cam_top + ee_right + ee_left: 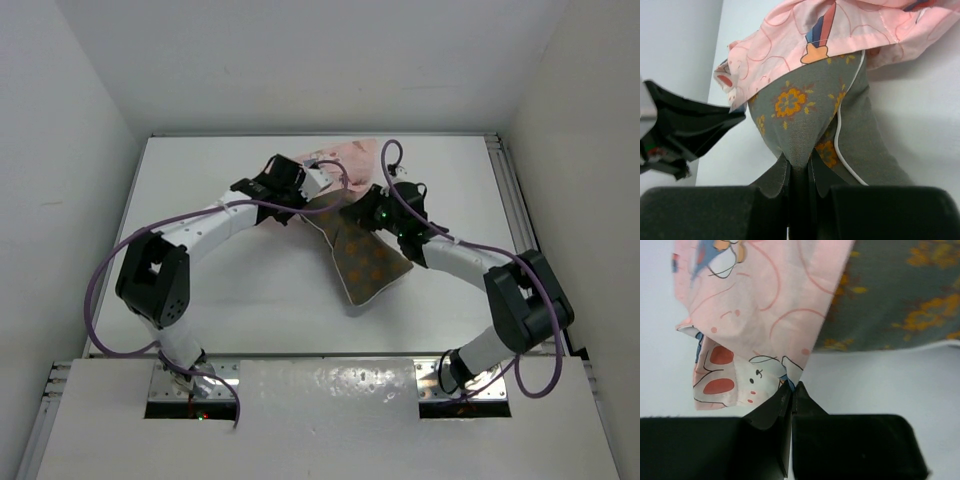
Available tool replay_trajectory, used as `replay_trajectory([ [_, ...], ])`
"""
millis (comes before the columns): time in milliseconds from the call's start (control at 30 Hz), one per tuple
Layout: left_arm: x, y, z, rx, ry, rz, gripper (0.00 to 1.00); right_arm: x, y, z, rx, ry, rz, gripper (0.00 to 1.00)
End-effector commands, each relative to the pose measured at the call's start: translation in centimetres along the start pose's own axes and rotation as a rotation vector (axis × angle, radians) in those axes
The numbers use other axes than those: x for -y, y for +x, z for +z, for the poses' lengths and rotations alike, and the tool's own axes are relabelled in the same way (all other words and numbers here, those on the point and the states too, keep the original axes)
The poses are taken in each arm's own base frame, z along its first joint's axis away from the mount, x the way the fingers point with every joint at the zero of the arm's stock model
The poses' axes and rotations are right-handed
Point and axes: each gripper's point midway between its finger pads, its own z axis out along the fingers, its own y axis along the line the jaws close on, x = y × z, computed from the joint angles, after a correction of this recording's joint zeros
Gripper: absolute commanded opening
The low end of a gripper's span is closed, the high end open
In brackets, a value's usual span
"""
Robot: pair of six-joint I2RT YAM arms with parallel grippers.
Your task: Put the pillow into the pillowcase
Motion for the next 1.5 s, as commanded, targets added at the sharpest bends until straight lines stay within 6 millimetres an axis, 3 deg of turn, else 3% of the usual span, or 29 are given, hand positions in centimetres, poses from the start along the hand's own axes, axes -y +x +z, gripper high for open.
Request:
replay_trajectory([
  [0,-3.4,-3.5,-1.6,0.082,-0.129,-0.036,0.00,-7.4,-8.2,-3.3,0.276,-0.231,-0.011,0.00],
  [200,-4.2,-6.2,-3.7,0.175,-0.124,-0.066,0.00,-5.8,-8.4,-3.8,0.298,-0.183,0.005,0.00],
  [300,-4.3,-5.9,-3.8,0.164,-0.127,-0.069,0.00,-5.4,-8.8,-3.9,0.306,-0.178,0.015,0.00],
  [467,-5.2,-3.6,-1.7,0.088,-0.181,-0.116,0.00,-6.0,-9.1,-4.0,0.297,-0.191,-0.004,0.00],
  [567,-5.7,-3.4,-0.6,0.064,-0.181,-0.142,0.00,-5.4,-9.0,-4.2,0.303,-0.167,-0.010,0.00],
  [667,-5.6,-4.0,-0.7,0.080,-0.169,-0.149,0.00,-4.4,-9.2,-4.3,0.326,-0.131,-0.003,0.00],
  [767,-3.6,-5.1,-1.9,0.132,-0.079,-0.083,0.00,-3.8,-9.9,-4.2,0.351,-0.116,0.025,0.00],
  [933,1.2,-4.7,-2.5,0.147,0.067,0.032,0.00,-3.5,-10.6,-3.4,0.359,-0.099,0.032,0.00],
  [1100,6.6,-6.7,-4.7,0.229,0.275,0.117,0.00,-0.5,-9.6,-1.7,0.343,0.015,0.101,0.00],
  [1167,8.6,-8.0,-5.4,0.275,0.368,0.122,0.00,-0.3,-9.1,-1.2,0.338,0.018,0.125,0.00],
  [1300,9.9,-9.1,-5.2,0.309,0.433,0.099,0.00,-0.1,-7.3,-0.4,0.293,0.027,0.103,0.00],
  [1400,9.2,-7.9,-3.2,0.263,0.381,0.089,0.00,0.5,-5.1,-0.3,0.240,0.026,0.086,0.00],
  [1467,8.4,-6.5,-1.7,0.211,0.341,0.083,0.23,0.8,-3.8,-0.3,0.199,0.021,0.064,0.00],
])
